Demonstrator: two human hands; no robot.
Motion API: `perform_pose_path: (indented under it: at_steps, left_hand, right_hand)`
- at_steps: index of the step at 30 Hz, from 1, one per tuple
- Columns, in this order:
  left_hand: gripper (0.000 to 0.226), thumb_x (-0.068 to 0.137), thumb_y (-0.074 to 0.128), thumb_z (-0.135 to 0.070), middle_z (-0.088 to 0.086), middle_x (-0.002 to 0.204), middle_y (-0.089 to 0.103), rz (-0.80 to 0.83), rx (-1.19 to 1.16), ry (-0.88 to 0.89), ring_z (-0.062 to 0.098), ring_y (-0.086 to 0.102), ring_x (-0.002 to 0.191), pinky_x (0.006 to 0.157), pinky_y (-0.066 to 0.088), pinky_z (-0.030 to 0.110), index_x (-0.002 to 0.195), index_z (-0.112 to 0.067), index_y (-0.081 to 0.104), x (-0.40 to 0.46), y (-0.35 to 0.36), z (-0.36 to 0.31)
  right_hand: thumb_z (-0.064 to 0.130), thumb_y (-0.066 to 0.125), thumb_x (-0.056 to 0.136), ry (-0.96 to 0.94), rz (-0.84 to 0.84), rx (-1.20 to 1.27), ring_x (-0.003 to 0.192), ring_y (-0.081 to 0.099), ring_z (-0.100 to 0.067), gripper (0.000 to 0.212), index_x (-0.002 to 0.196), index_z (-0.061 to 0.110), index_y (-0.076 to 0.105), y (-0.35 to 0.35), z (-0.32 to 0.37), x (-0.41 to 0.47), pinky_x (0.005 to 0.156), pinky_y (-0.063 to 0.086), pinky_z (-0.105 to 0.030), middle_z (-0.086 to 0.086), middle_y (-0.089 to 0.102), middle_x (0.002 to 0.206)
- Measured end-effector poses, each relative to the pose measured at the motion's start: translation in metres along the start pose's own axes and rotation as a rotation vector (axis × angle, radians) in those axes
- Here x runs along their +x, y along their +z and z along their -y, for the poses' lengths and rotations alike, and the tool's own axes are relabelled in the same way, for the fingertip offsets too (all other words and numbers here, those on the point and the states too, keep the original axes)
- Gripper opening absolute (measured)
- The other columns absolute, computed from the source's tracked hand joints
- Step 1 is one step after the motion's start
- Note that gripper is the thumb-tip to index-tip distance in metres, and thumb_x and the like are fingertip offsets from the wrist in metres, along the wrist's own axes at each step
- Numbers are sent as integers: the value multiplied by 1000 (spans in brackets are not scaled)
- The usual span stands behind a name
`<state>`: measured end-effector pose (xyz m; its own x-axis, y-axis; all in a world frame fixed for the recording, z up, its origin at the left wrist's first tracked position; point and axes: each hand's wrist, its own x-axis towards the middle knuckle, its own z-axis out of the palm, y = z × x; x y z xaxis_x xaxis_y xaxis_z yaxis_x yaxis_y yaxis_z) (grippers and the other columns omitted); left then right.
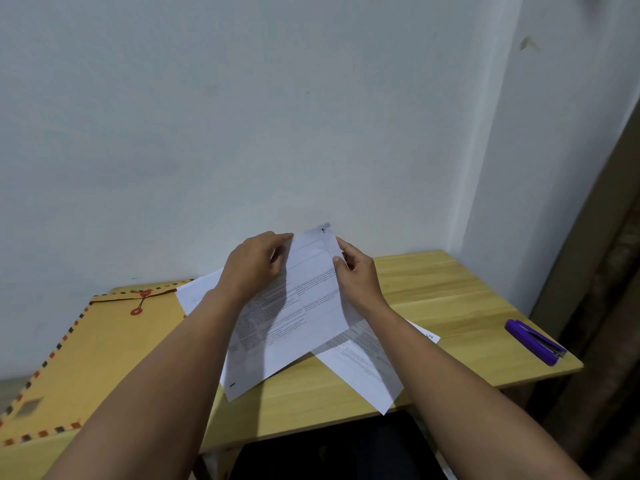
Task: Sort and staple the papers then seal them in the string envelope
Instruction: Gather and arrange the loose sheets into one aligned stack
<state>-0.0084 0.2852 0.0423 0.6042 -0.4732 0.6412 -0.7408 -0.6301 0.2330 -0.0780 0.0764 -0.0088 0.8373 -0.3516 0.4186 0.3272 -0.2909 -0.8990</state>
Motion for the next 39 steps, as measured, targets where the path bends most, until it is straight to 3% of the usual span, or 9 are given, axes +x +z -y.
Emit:
perform_pose_path:
  at_steps: [3,7,12,15,21,25,31,36,39]
  left_hand:
    - [26,96,56,-21,-16,72,47,16,26,20,15,53,70,58,36,27,117,-31,68,1,0,2]
    - [35,97,55,-23,-10,80,55,27,54,27,18,56,72,57,44,29,130,-30,65,0,-4,3]
    - [50,90,55,-8,-8,88,58,50,85,77,20,59,77,57,40,27,135,-28,62,0,-6,-3]
    - [53,90,54,-8,-5,93,60,61,142,135,21,58,82,56,43,28,138,-29,59,-2,-6,-5]
    - [50,91,54,-8,-2,97,64,50,184,181,23,61,89,57,49,33,139,-24,59,-3,-7,-9]
    - [48,92,55,-9,-3,99,65,46,185,187,23,62,91,58,49,33,137,-24,61,-3,-5,-7]
    - [43,91,58,-7,0,95,67,-3,231,225,27,62,82,55,47,33,131,-22,64,-4,-4,-7]
    - [42,89,61,-4,3,94,68,-79,323,288,28,61,78,59,40,34,128,-18,65,1,-9,-6]
    - [40,91,60,-6,4,96,69,-42,333,283,28,63,80,60,39,32,129,-17,64,1,-9,-6]
  right_hand:
    - [6,53,105,-2,-2,-8,114,68,-4,47,149,21,58,1,-1,-1,102,54,-24,9,73,126]
    - [9,55,105,-18,-21,-65,67,48,1,52,154,26,51,2,-4,-4,73,43,-17,21,51,74]
    - [16,55,104,-61,7,-71,125,60,-7,56,156,34,46,8,-5,-6,111,51,-37,11,64,140]
    - [15,57,105,-91,-77,-69,95,54,-7,60,157,38,43,9,4,-8,90,50,-23,14,61,111]
    - [10,54,106,-252,-133,-150,93,64,-13,47,149,28,58,10,3,-4,77,51,-24,1,66,117]
    - [10,58,104,-230,-161,-127,94,67,-6,31,130,20,71,7,1,-3,76,50,-22,6,72,116]
    - [8,65,100,-75,-142,-11,68,54,-4,46,142,25,63,5,0,1,74,52,-19,5,60,96]
    - [7,68,96,-14,-131,94,83,65,-14,36,127,23,69,10,-2,8,88,60,-42,-12,71,103]
    - [7,66,95,-15,-103,96,80,63,-16,37,125,27,69,11,-5,8,85,60,-42,-11,70,99]
